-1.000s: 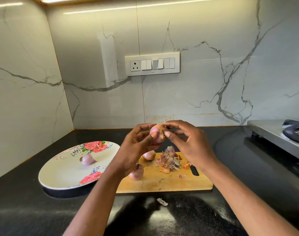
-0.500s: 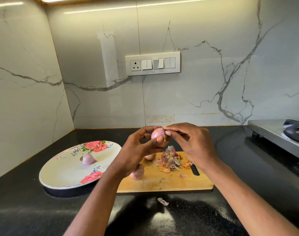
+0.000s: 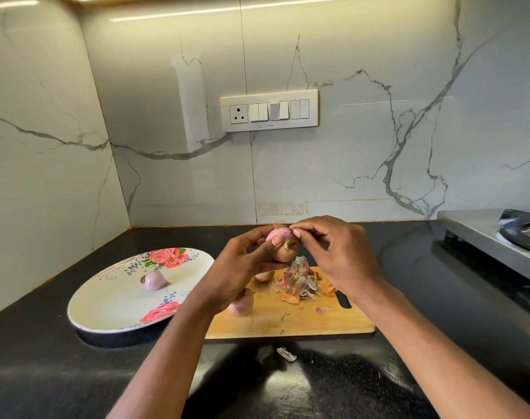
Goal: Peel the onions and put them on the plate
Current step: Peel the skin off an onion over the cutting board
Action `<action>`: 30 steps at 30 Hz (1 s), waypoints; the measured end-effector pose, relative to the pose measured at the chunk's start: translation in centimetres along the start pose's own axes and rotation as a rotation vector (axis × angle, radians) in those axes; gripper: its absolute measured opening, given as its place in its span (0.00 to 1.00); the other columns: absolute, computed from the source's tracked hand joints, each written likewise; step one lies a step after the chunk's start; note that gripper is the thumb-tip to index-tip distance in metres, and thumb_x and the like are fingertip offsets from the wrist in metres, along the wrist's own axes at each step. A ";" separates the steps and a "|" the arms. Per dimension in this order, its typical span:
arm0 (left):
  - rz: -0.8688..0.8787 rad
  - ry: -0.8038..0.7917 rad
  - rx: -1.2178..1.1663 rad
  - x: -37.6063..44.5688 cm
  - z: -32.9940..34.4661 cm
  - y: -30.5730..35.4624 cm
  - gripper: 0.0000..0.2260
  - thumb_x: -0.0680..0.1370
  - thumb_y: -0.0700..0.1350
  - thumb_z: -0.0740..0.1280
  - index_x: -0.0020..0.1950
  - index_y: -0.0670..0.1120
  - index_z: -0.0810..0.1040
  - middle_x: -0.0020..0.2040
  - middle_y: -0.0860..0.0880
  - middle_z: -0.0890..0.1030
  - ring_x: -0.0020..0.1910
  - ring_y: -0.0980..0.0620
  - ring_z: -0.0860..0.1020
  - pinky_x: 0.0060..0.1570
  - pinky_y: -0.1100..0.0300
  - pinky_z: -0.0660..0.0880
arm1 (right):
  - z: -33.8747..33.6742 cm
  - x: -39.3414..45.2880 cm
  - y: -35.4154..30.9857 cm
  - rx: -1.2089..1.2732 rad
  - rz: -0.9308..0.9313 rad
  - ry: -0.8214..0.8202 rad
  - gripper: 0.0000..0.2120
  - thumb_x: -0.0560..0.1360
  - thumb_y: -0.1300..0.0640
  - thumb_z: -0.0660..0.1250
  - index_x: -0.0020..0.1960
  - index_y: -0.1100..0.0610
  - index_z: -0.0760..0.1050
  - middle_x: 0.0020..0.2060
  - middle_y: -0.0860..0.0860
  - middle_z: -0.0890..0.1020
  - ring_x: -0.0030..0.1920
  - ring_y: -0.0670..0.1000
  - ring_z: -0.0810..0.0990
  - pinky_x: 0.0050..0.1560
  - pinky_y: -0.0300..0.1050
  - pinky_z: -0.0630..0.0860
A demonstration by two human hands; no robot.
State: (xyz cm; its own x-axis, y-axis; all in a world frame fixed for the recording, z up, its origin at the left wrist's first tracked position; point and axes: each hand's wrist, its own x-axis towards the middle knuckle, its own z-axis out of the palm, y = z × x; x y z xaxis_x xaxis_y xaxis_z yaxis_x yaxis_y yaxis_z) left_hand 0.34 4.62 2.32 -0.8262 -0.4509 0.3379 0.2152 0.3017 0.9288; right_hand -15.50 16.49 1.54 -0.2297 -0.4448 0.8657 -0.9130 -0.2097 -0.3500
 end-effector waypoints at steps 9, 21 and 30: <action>-0.010 0.012 -0.009 0.1 -0.3 0.0 0.16 0.79 0.52 0.65 0.66 0.52 0.79 0.58 0.51 0.85 0.56 0.48 0.84 0.60 0.53 0.80 | -0.3 0.1 -0.5 0.218 0.179 -0.088 0.07 0.79 0.54 0.71 0.55 0.51 0.84 0.47 0.41 0.85 0.49 0.39 0.83 0.48 0.31 0.77; -0.004 -0.024 0.058 0.1 0.0 -0.1 0.19 0.78 0.50 0.66 0.69 0.48 0.78 0.62 0.46 0.82 0.57 0.50 0.84 0.58 0.56 0.80 | 0.7 0.0 -0.1 0.102 0.182 -0.047 0.03 0.80 0.56 0.70 0.50 0.55 0.81 0.43 0.45 0.83 0.44 0.43 0.81 0.42 0.30 0.73; -0.037 -0.037 0.004 0.2 -0.1 -0.3 0.20 0.77 0.49 0.68 0.68 0.48 0.76 0.64 0.43 0.79 0.58 0.46 0.84 0.63 0.49 0.79 | -0.1 0.1 2.1 0.206 0.581 0.012 0.05 0.81 0.56 0.67 0.46 0.50 0.79 0.40 0.47 0.86 0.36 0.46 0.86 0.47 0.52 0.84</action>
State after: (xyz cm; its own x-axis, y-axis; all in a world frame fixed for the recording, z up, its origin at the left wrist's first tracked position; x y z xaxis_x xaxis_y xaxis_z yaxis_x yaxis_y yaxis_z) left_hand 0.15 4.39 2.13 -0.8521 -0.4306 0.2975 0.1824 0.2885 0.9399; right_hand -17.52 16.07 0.92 -0.6749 -0.5270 0.5165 -0.5538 -0.1008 -0.8265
